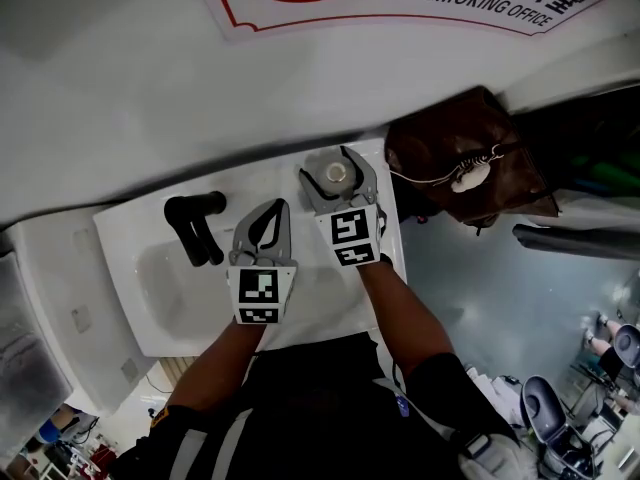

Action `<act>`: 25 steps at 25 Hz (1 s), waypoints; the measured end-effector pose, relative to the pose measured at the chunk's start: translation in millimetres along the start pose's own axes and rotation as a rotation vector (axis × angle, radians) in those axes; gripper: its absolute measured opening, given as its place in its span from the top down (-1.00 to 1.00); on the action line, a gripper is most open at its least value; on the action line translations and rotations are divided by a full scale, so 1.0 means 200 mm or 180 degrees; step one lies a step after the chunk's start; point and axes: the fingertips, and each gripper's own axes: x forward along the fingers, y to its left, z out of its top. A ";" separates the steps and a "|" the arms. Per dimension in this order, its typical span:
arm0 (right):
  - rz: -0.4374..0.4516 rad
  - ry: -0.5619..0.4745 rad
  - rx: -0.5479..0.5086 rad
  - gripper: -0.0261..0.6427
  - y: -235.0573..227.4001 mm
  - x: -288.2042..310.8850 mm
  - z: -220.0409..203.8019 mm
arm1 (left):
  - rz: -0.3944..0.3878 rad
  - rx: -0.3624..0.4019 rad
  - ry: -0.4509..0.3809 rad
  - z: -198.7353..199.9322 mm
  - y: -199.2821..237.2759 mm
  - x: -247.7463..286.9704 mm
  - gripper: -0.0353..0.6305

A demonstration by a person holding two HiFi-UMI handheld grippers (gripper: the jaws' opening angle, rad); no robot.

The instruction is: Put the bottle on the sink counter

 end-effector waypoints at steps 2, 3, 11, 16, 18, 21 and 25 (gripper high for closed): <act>-0.0019 0.0059 0.0005 -0.09 0.00 0.00 -0.02 | 0.0002 -0.0007 -0.0001 0.00 0.00 0.00 0.89; -0.0016 0.0077 -0.0002 -0.09 0.01 0.01 -0.02 | 0.0000 -0.0012 -0.0001 0.00 0.00 0.00 0.89; -0.0053 0.0228 -0.0083 -0.09 0.02 0.03 -0.05 | -0.0028 -0.0012 -0.0018 0.01 0.00 -0.01 0.89; -0.0072 0.0260 -0.0057 -0.09 0.01 0.03 -0.05 | -0.0024 -0.0003 0.0011 -0.02 0.00 -0.02 0.89; -0.0091 0.0276 -0.0049 -0.09 0.01 0.03 -0.05 | -0.0032 0.0006 0.0032 -0.03 0.00 -0.02 0.89; -0.0127 0.0310 -0.0047 -0.09 0.01 0.03 -0.06 | -0.0054 0.0019 0.0060 -0.05 -0.02 -0.01 0.89; -0.0149 0.0338 -0.0043 -0.10 0.01 0.02 -0.08 | -0.0081 0.0035 0.0065 -0.05 -0.04 -0.01 0.89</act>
